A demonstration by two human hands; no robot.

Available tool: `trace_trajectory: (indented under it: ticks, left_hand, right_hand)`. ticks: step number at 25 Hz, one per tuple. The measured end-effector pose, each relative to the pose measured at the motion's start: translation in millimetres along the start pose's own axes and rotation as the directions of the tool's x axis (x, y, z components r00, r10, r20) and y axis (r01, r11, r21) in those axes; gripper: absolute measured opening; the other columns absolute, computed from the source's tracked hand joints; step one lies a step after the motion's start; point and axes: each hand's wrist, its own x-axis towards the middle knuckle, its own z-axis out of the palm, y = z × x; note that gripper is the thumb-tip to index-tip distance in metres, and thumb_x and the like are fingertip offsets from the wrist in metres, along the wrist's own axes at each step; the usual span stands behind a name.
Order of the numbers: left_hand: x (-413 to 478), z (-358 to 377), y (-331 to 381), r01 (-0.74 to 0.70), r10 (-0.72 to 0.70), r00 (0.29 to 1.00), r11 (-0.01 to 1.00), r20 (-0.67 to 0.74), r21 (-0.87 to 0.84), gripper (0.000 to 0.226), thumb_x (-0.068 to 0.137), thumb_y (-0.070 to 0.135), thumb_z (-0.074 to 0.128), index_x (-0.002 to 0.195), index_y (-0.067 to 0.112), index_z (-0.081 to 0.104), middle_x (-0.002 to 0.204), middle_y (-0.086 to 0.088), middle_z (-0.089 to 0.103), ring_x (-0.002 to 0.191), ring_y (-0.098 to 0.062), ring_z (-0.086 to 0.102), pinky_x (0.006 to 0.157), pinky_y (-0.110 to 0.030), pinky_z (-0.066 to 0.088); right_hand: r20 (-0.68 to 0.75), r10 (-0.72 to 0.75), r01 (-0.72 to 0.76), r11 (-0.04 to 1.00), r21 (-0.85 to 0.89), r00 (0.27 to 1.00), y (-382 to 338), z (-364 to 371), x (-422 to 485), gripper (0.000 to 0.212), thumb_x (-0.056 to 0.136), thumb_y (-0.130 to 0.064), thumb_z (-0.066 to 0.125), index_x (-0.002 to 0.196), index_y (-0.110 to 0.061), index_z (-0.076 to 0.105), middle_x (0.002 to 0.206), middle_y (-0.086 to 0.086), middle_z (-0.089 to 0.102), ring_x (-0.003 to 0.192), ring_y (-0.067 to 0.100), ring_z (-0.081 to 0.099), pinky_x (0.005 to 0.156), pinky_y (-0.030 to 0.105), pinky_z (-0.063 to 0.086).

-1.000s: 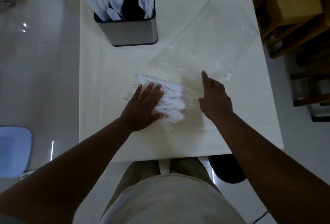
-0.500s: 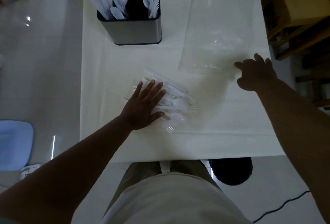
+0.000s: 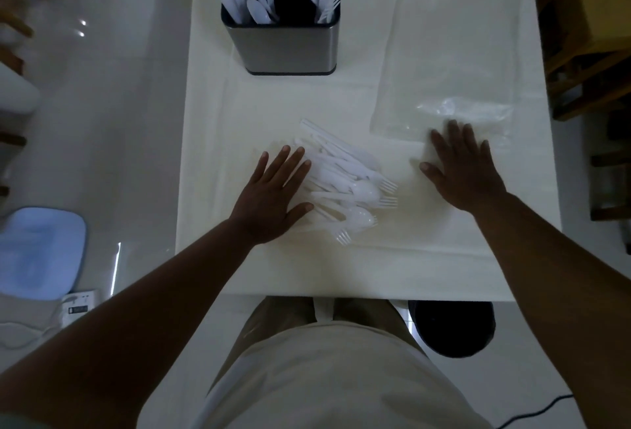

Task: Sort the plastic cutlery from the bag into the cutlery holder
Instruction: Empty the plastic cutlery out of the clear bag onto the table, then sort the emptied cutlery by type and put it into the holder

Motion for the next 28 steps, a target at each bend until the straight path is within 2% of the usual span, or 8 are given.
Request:
trace_trajectory:
  ticks: [6, 10, 12, 15, 17, 21, 24, 28]
  left_hand:
    - [-20, 6, -4, 0.032, -0.034, 0.999, 0.998, -0.026, -0.055, 0.068, 0.1, 0.052, 0.036, 0.153, 0.01, 0.026, 0.162, -0.012, 0.018, 0.151, -0.027, 0.007, 0.122, -0.05, 0.01]
    - [-19, 8, 2, 0.043, -0.052, 0.995, 0.993, -0.084, -0.109, 0.06, 0.101, 0.046, 0.041, 0.147, 0.007, 0.039, 0.157, -0.015, 0.031, 0.149, -0.029, 0.019, 0.121, -0.049, 0.016]
    - [-14, 8, 6, 0.028, -0.036, 0.997, 0.994, -0.07, -0.107, 0.059, 0.1, 0.045, 0.044, 0.146, 0.009, 0.042, 0.157, -0.015, 0.032, 0.148, -0.03, 0.022, 0.12, -0.05, 0.019]
    - [-8, 5, 11, 0.016, -0.016, 1.0, 0.998, -0.015, -0.06, 0.067, 0.099, 0.054, 0.039, 0.151, 0.013, 0.033, 0.161, -0.013, 0.021, 0.151, -0.029, 0.012, 0.121, -0.051, 0.015]
    - [-9, 3, 19, -0.004, 0.003, 1.0, 0.999, -0.024, -0.035, 0.073, 0.097, 0.058, 0.04, 0.152, 0.012, 0.028, 0.163, -0.014, 0.014, 0.151, -0.03, 0.005, 0.121, -0.052, 0.01]
    - [-22, 16, 58, -0.055, 0.051, 0.996, 0.997, -0.078, -0.045, 0.07, 0.098, 0.052, 0.042, 0.152, 0.009, 0.029, 0.162, -0.017, 0.014, 0.151, -0.035, 0.005, 0.119, -0.058, 0.011]
    - [-33, 33, 66, -0.083, 0.083, 0.996, 0.997, -0.02, -0.008, 0.061, 0.101, 0.035, 0.041, 0.155, 0.016, 0.02, 0.163, -0.014, 0.009, 0.151, -0.035, 0.0, 0.119, -0.059, 0.008]
    - [-27, 26, 24, -0.155, 0.155, 0.988, 0.988, 0.021, 0.009, 0.061, 0.098, 0.012, 0.033, 0.154, 0.034, 0.022, 0.164, -0.008, 0.006, 0.15, -0.034, -0.005, 0.12, -0.057, 0.006]
  right_hand:
    - [-0.091, 0.011, -0.019, 0.997, -0.081, 0.996, 3, -11, -6, 0.076, 0.092, -0.062, 0.028, 0.154, -0.019, 0.023, 0.162, 0.017, 0.018, 0.15, 0.04, 0.013, 0.116, 0.061, 0.014]
    - [-0.427, -0.132, 0.186, 0.979, 0.086, 0.895, -71, -7, -13, 0.036, 0.087, -0.03, 0.054, 0.112, -0.008, 0.067, 0.105, 0.02, 0.065, 0.103, 0.043, 0.058, 0.09, 0.046, 0.048]
    - [-0.303, -0.083, 0.158, 0.96, 0.233, 0.949, -105, -9, -15, 0.025, 0.087, -0.026, 0.062, 0.103, -0.008, 0.07, 0.097, 0.018, 0.064, 0.095, 0.041, 0.058, 0.082, 0.044, 0.05]
    - [-0.059, 0.065, -0.043, 0.948, 0.317, 0.996, -119, -14, -7, 0.028, 0.088, -0.031, 0.067, 0.109, -0.013, 0.068, 0.106, 0.013, 0.063, 0.103, 0.035, 0.056, 0.084, 0.04, 0.049]
    - [-0.044, 0.093, -0.073, 0.938, 0.34, 0.995, -119, -19, -7, 0.027, 0.088, -0.03, 0.067, 0.109, -0.014, 0.067, 0.107, 0.011, 0.062, 0.105, 0.033, 0.056, 0.083, 0.038, 0.049]
    - [-0.385, -0.197, 0.281, 0.944, 0.173, 0.902, -123, -17, -16, 0.047, 0.091, -0.037, 0.06, 0.131, -0.012, 0.057, 0.135, 0.015, 0.054, 0.127, 0.037, 0.046, 0.1, 0.048, 0.047]
    - [-0.156, -0.501, 0.501, 0.864, -0.041, 0.851, -135, -3, -6, 0.064, 0.097, -0.056, 0.036, 0.153, -0.025, 0.031, 0.164, 0.007, 0.02, 0.151, 0.033, 0.015, 0.114, 0.053, 0.027]
    - [-0.057, -0.492, 0.49, 0.871, -0.048, 0.869, -135, 15, -2, 0.068, 0.098, -0.056, 0.024, 0.156, -0.021, 0.023, 0.165, 0.008, 0.014, 0.151, 0.035, 0.013, 0.115, 0.059, 0.026]
